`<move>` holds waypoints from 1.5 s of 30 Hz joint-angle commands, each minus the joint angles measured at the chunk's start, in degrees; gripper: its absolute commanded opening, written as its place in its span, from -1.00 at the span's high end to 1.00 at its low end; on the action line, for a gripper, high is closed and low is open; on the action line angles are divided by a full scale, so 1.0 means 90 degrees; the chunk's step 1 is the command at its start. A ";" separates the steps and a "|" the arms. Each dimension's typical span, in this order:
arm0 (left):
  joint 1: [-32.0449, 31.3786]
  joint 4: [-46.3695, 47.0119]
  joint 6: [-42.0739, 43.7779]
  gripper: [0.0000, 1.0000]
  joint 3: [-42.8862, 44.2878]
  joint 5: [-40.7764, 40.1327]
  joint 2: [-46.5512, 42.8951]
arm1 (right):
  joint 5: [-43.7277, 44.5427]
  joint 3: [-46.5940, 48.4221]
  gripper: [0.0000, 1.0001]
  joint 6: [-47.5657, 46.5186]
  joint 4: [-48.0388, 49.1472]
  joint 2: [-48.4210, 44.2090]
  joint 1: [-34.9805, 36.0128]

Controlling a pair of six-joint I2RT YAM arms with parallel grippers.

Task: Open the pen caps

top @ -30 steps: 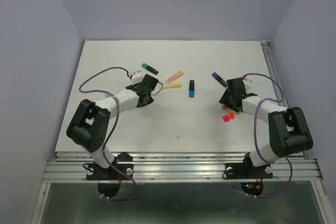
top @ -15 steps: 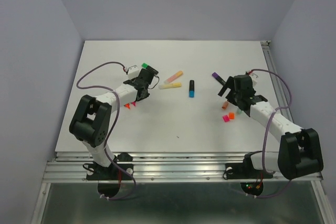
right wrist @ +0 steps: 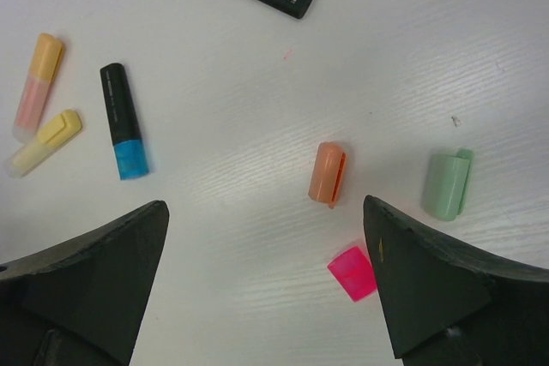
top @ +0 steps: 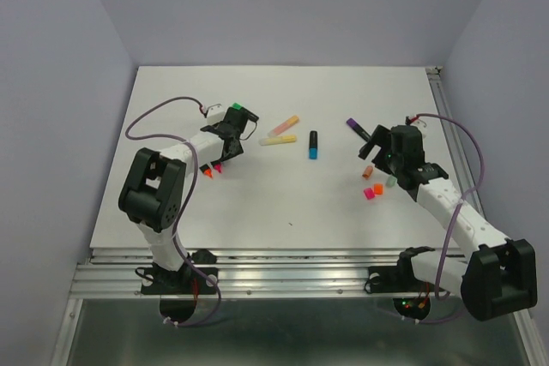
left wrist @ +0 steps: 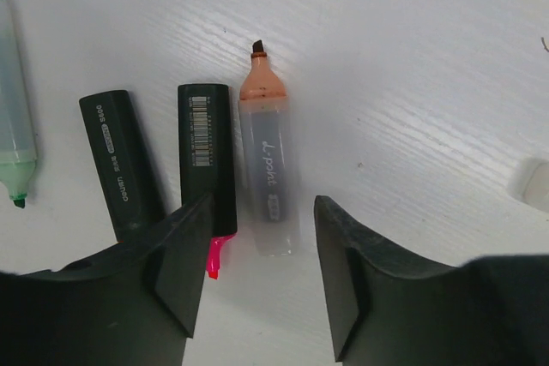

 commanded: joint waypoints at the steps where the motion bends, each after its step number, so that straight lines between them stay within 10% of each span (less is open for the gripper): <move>1: 0.0014 -0.0099 0.0218 -0.30 0.0226 0.0094 -0.0420 | -0.0087 -0.0090 -1.00 -0.0132 -0.0037 -0.0132 -0.0041; 12: 0.0014 -0.0245 0.0306 -0.98 0.0927 0.0573 -0.0723 | -0.0009 -0.0148 -1.00 -0.0171 -0.0057 -0.0318 -0.0041; 45: 0.0355 -0.2413 -0.1901 -0.98 0.6349 0.0827 0.3720 | 0.0440 -0.0334 -1.00 -0.0181 0.0022 -0.0367 -0.0041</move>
